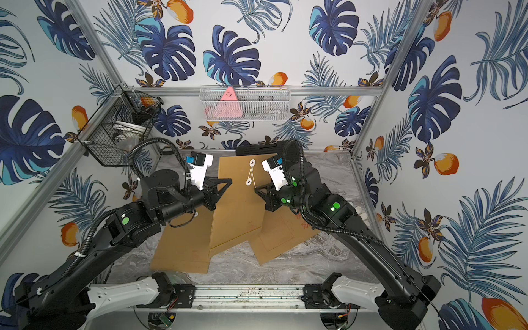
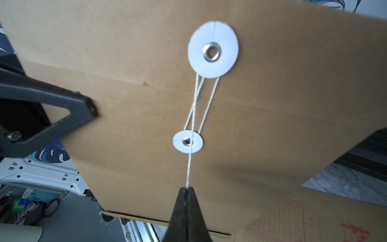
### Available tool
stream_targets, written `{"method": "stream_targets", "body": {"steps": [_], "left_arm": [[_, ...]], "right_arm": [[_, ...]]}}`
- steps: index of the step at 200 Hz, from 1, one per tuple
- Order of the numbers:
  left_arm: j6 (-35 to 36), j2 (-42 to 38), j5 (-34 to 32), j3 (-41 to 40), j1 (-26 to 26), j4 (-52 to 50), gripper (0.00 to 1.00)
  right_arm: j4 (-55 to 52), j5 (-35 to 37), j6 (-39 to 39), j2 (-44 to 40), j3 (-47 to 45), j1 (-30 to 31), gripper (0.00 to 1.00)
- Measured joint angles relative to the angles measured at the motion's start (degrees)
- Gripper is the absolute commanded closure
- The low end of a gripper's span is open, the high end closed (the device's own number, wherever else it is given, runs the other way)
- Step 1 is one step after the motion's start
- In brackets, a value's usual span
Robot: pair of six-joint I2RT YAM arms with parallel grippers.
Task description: Open the file bag
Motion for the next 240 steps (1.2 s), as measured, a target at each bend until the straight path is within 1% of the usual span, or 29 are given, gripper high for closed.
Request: {"method": "stream_targets", "body": {"steps": [29,94,120,130,176,194,240], "left_arm": [[3.1,2.4,-4.2,2.3,-1.8,-3.0,1.00],[10.3,8.6,-15.2,7.0,-8.6,-8.4,1.00],[12.9,10.9,-18.5,9.0,-10.5,-10.9,1.00],[13.7,11.7,-19.5,9.9,-11.0,-11.6,1.00],[17.1,13.2,-21.4,12.3,-11.9,-14.3,1.00],[18.0,14.1,-21.6,13.3,-12.0,-15.2,1.00],[19.7,16.7,-20.3,16.4,-12.5,-18.9,1.00]], "right_arm": [[0.6,-0.9,0.8,0.9,0.3,0.0,1.00],[2.6,-2.3,1.0,1.5,0.3,0.0,1.00],[2.6,-0.5,0.5,1.2,0.3,0.0,1.00],[2.6,1.4,0.4,0.9,0.3,0.0,1.00],[2.6,9.9,0.4,-1.6,-1.1,0.0,1.00],[2.7,11.1,0.3,-2.0,-1.2,0.0,1.00],[2.7,11.6,-0.7,-2.4,-1.2,0.0,1.00]]}}
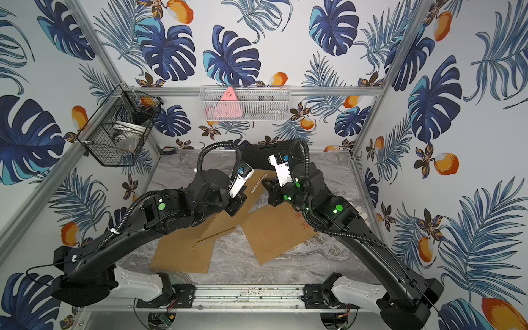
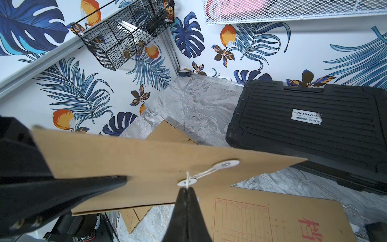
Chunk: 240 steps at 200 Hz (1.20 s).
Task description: Open the file bag
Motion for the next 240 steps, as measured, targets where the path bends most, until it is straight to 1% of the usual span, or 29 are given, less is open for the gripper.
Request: {"method": "stream_targets", "body": {"steps": [42,93,165,214,240], "left_arm": [[1.0,0.6,0.9,0.7,-0.2,-1.8,1.00],[1.2,0.6,1.6,0.3,-0.4,-2.1,1.00],[1.2,0.1,3.0,-0.8,-0.6,-2.7,1.00],[1.2,-0.4,3.0,-1.6,-0.6,-2.7,1.00],[1.2,-0.9,3.0,-2.1,-0.6,-2.7,1.00]], "right_arm": [[0.3,2.4,0.2,-2.2,-1.0,0.0,1.00],[3.3,5.6,1.6,-5.8,-4.2,-0.1,1.00],[7.1,8.0,3.0,-9.7,-8.0,-0.1,1.00],[7.8,10.3,3.2,-10.5,-8.5,-0.1,1.00],[7.6,13.1,4.1,-10.5,-8.5,-0.1,1.00]]}}
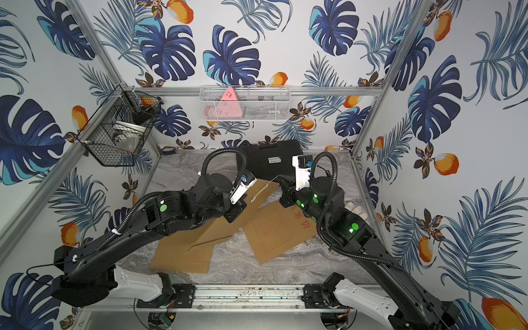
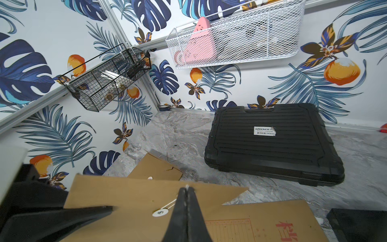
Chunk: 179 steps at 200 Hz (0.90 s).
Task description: Open the file bag
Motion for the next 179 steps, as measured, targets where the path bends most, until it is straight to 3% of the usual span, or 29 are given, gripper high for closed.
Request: {"method": "stream_targets", "body": {"steps": [76,142,179], "left_arm": [[-1.9,-3.2,0.3,-3.8,0.0,2.2,1.00],[-13.5,-14.9,3.4,-17.7,0.2,15.3,1.00],[-18.4,-17.5,6.2,-20.9,0.8,21.2,1.00]], "right_arm": [[-0.7,2.3,0.9,0.4,0.2,0.0,1.00],[-1.9,0.4,0.2,1.0,3.4,-0.2,1.00],[-3.3,-0.6,-0.5,1.3,3.8,-0.2,1.00]]}}
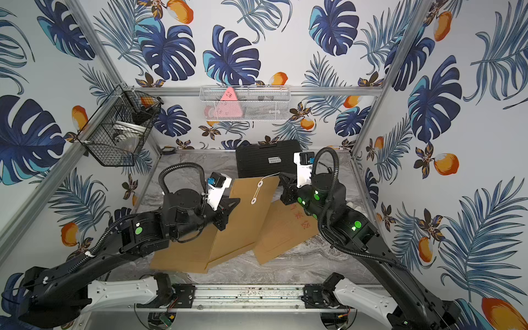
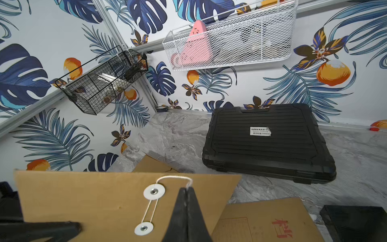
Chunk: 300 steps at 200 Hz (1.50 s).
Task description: Open the file bag
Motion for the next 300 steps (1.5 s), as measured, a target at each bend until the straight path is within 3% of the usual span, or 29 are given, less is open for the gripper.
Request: {"method": "stream_targets", "body": {"steps": [95,198,300], "left_arm": [[-5.8,-3.6,4.9,-0.9,1.2,9.2,1.00],[-5.9,-5.4,3.4,-0.7,1.2,9.6,1.00],[-5.9,-6.3,3.0,-0.7,1.2,9.1,1.00]], "right_arm": [[0.6,-1.4,-0.7,0.0,-1.2,0.0,1.00],[-2.0,1.8,1.0,0.8,-2.2,0.0,1.00],[-3.6,-0.1,0.6,2.5,-2.1,0.0,1.00]]}}
